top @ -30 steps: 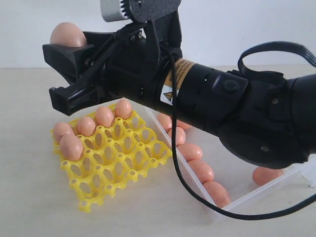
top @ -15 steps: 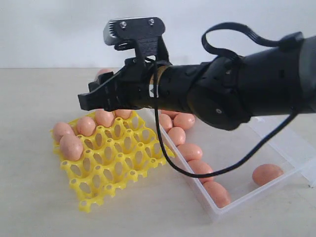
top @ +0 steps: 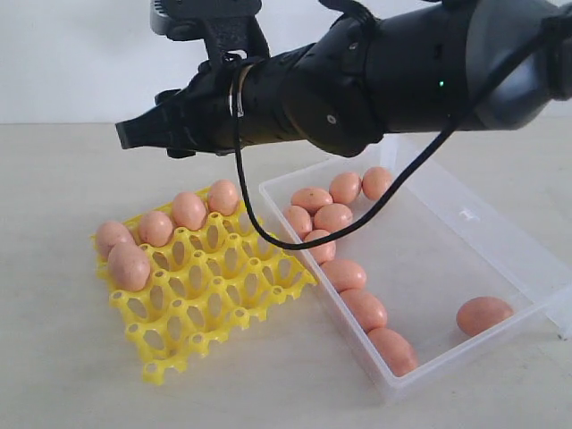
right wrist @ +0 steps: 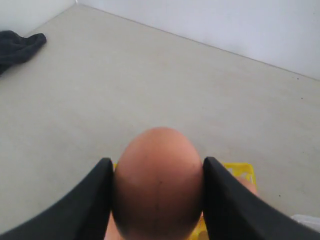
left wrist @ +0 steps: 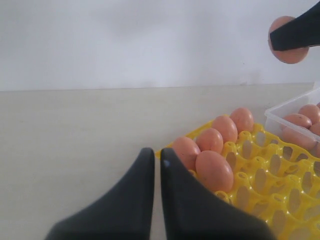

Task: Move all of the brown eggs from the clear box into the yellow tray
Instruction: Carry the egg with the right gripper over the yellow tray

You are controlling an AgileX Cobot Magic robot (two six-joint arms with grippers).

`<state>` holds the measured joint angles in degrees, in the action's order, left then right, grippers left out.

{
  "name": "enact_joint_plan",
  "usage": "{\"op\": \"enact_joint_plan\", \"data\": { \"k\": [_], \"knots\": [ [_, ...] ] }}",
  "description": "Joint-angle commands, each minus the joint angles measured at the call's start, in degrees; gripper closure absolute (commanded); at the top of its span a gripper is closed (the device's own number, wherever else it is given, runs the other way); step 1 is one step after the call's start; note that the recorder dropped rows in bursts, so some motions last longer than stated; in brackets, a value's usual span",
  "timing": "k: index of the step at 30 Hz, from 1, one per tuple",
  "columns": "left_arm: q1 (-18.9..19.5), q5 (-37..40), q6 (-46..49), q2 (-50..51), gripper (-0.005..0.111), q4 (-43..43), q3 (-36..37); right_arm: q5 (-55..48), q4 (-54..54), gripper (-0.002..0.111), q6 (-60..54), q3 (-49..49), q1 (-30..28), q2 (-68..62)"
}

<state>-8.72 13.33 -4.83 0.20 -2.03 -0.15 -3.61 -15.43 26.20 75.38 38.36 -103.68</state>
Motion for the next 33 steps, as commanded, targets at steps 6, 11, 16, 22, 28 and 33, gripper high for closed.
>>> {"op": "enact_joint_plan", "data": {
  "k": [6, 11, 16, 22, 28, 33],
  "knots": [
    [0.1, -0.4, -0.1, -0.2, 0.103, 0.1, 0.1, 11.7, 1.8, 0.108, 5.1, 0.6, 7.5, 0.1],
    [0.1, -0.4, -0.1, -0.2, 0.103, 0.1, 0.1, 26.3, 4.0, 0.108, 0.2, 0.6, 11.3, 0.1],
    [0.1, -0.4, -0.1, -0.2, 0.103, 0.1, 0.1, 46.0, 17.8, 0.108, -0.1, -7.2, 11.3, 0.1],
    [0.1, -0.4, -0.1, -0.2, 0.103, 0.1, 0.1, 51.0, 27.3, 0.108, -5.6, -18.7, 10.1, 0.1],
    [0.1, -0.4, -0.1, -0.2, 0.103, 0.1, 0.1, 46.6, 12.4, 0.108, 12.2, -22.0, -1.2, 0.1],
    [0.1, -0.4, -0.1, -0.2, 0.103, 0.1, 0.1, 46.6, -29.1, 0.108, 37.9, -19.9, -9.5, 0.0]
  ]
}}
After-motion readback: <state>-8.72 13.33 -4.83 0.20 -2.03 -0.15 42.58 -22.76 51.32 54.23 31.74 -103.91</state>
